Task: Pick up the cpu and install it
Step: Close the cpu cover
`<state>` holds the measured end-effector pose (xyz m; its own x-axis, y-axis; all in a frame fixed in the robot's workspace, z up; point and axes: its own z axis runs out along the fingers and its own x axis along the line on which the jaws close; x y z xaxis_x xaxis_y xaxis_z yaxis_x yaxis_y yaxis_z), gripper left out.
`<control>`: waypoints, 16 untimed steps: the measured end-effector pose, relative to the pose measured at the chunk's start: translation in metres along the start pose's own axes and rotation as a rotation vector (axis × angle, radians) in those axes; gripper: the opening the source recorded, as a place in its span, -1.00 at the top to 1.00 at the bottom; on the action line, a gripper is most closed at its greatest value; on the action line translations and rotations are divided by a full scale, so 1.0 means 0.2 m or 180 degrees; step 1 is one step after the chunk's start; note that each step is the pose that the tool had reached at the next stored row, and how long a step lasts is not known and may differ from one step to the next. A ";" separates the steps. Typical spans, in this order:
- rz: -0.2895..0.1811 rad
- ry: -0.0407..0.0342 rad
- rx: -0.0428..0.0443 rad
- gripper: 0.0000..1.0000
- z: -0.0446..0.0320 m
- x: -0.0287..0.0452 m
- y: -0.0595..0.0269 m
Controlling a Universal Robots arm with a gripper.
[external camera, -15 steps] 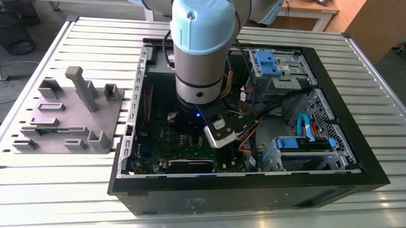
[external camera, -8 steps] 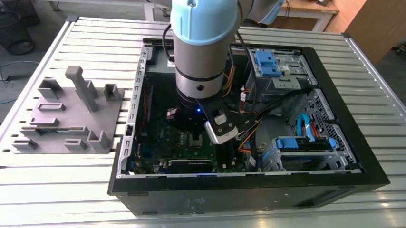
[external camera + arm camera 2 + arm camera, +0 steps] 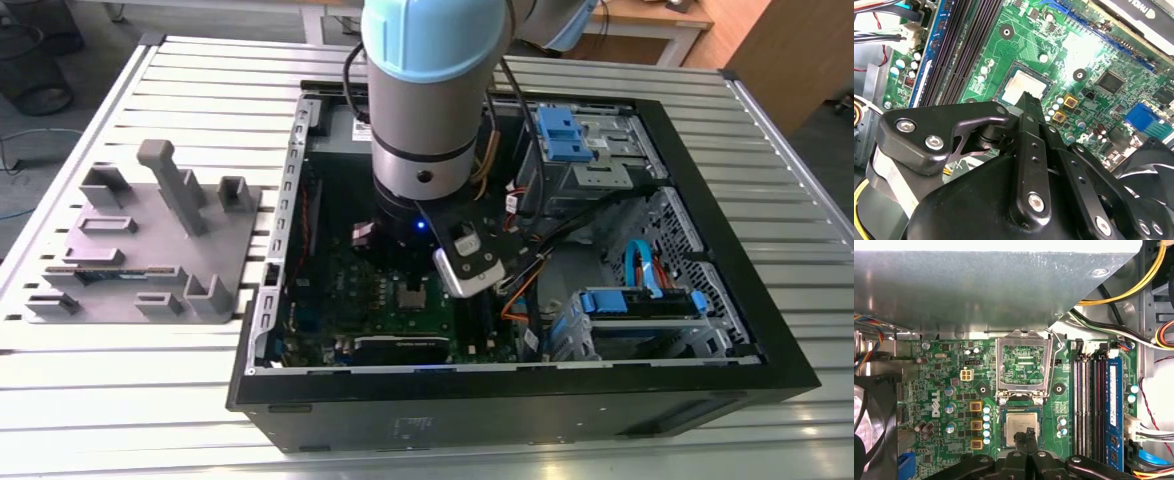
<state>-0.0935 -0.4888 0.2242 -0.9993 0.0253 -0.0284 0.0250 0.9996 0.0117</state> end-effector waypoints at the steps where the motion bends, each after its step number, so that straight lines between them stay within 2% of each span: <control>1: 0.0000 0.0000 0.0000 0.79 0.000 0.000 0.002; 16: 0.0000 0.0000 0.0000 0.79 0.001 -0.001 0.035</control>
<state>-0.0931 -0.4819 0.2241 -0.9993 0.0253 -0.0285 0.0249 0.9996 0.0118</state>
